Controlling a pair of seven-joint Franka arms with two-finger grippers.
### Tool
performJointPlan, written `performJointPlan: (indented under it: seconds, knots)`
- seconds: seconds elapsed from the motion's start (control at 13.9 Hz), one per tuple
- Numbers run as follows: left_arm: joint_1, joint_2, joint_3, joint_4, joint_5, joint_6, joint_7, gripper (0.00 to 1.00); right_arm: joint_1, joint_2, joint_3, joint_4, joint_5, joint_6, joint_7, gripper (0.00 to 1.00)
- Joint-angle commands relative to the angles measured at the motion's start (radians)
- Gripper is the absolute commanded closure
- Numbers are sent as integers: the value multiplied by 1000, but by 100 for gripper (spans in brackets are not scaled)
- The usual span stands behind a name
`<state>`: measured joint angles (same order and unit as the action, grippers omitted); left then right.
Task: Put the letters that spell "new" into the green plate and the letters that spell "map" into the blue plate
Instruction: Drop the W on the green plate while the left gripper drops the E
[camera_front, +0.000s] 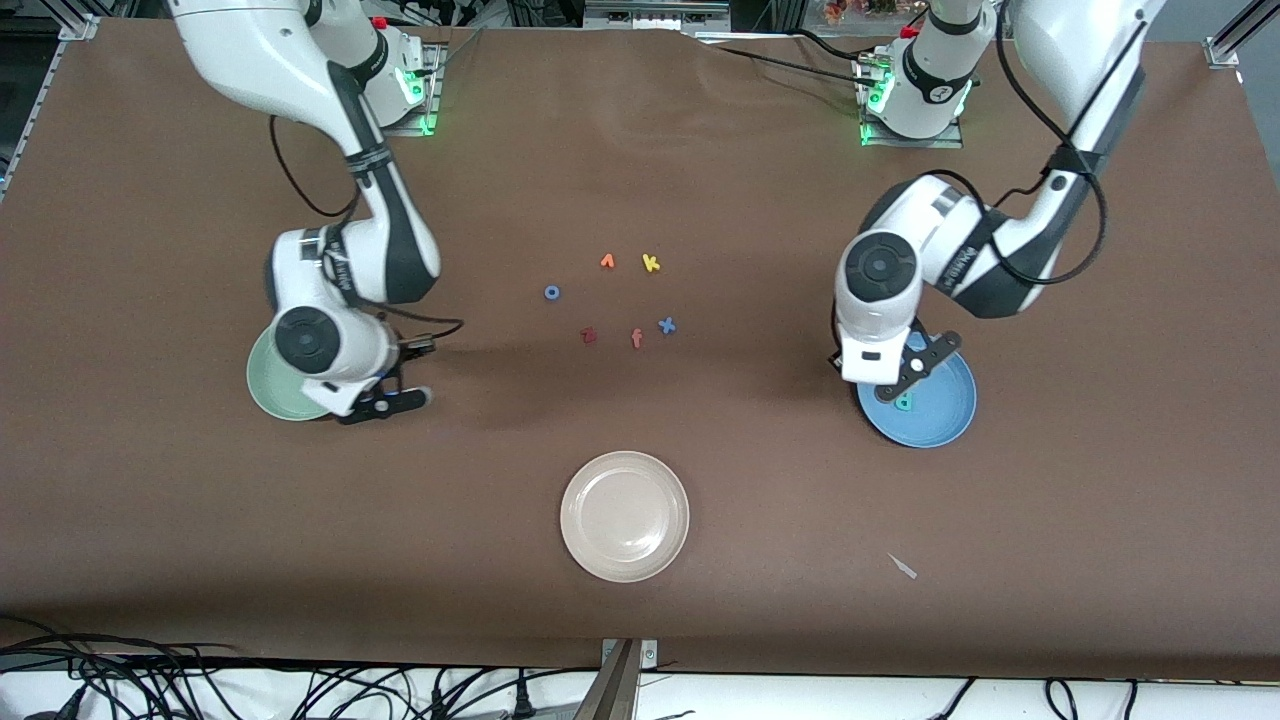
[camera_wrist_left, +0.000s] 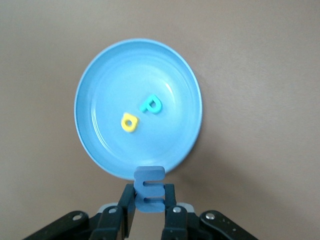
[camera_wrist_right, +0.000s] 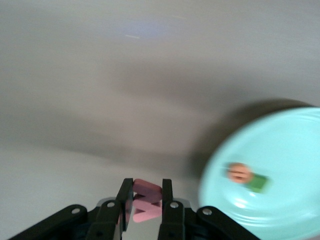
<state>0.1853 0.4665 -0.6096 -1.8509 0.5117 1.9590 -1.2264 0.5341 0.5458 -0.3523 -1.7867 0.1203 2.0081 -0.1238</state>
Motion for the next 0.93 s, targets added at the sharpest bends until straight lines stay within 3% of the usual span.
performJointPlan:
  seconds: [0.0,0.29,0.36,0.43,0.5,0.57,0.65,0.72,0.86]
  knots:
    - [65,11,-9,9,-4,-19,232,95,-23,0,-54,0,-14,-20,-74,81]
    - [190,115,-5,9,4,1,552,94,-113,43,-54,-5,-13,-25,-79,80]
    - [209,145,-4,9,8,15,614,93,-138,49,-54,-5,-13,-25,-79,56]
    - [232,176,-4,9,10,33,655,93,-147,51,-54,-5,-10,-26,-74,1]
    - [252,194,-4,9,13,56,666,91,-146,46,-54,-2,-8,-28,-70,0]
    - [253,198,-4,9,13,67,667,79,-137,40,-54,4,-8,-29,-71,0]
    - [255,196,-4,10,10,67,665,44,-132,31,-48,10,-8,-54,-70,0]
    - [255,195,-4,24,7,66,665,0,-123,28,-42,38,-4,-102,-63,0]
    - [255,193,-4,38,5,58,665,0,-82,29,-42,111,1,-214,-59,0]
